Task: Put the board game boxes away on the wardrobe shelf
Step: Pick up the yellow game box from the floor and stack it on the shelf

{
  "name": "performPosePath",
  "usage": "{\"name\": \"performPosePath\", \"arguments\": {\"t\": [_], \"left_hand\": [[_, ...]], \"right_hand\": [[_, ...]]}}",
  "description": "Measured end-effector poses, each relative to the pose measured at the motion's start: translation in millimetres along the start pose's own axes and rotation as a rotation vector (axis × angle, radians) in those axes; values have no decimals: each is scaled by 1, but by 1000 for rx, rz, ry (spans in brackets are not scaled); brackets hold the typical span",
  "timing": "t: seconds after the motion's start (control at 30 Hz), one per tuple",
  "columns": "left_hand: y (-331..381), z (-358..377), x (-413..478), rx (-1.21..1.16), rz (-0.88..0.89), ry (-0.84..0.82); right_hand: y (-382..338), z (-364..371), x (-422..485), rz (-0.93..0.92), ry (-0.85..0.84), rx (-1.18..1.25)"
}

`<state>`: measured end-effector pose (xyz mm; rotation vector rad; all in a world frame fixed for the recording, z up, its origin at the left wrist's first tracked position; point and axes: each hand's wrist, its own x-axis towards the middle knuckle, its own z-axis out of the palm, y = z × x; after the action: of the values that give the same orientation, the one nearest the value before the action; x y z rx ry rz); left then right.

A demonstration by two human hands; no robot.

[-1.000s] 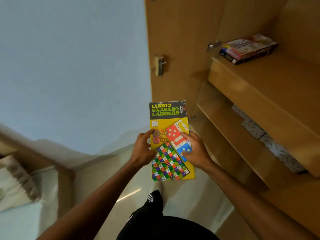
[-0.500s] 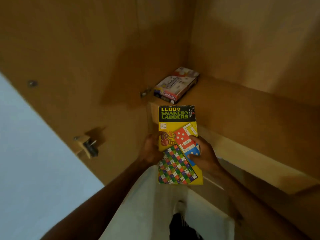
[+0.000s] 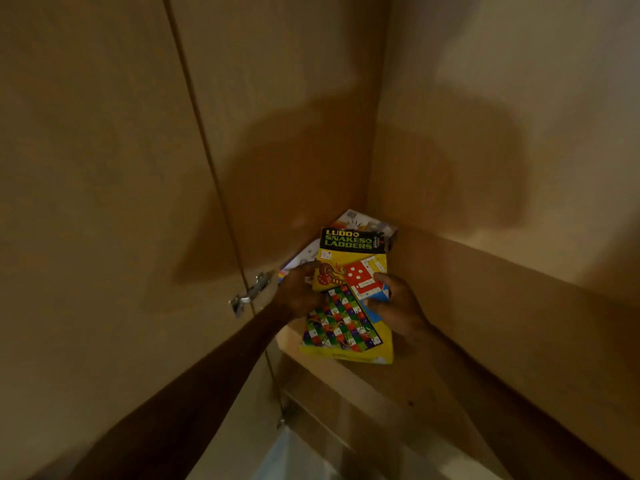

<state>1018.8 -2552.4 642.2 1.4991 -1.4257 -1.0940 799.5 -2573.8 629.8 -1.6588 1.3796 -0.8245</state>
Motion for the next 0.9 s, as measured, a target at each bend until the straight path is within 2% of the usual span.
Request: {"name": "performPosePath", "arguments": {"t": [0.07,0.1,0.17,0.23,0.3,0.4,0.53,0.67,0.9], "left_hand": [[6,-5,20,-22,-12,-167],[12,-8,29,41,-7,-259],[16,-16,45,319,12,-386],[17,-25,55,525,88,-435],[14,-35,63,570,163,-393],[11,-49,63,664,198,-179],[1,-55,51,720,160,-32],[-8,-51,41,780,201,104],[-16,-44,23,734,227,129]], "right_hand": [[-1,-5,23,6,41,11],[-1,-8,34,20,57,38],[-1,-12,51,33,65,67],[2,-12,58,15,48,59],[5,-11,62,-37,38,24],[5,-6,63,-137,-9,-33],[0,10,61,-212,-176,-175],[-13,24,63,-257,-155,-292],[-13,34,65,-224,-166,-309]]}}
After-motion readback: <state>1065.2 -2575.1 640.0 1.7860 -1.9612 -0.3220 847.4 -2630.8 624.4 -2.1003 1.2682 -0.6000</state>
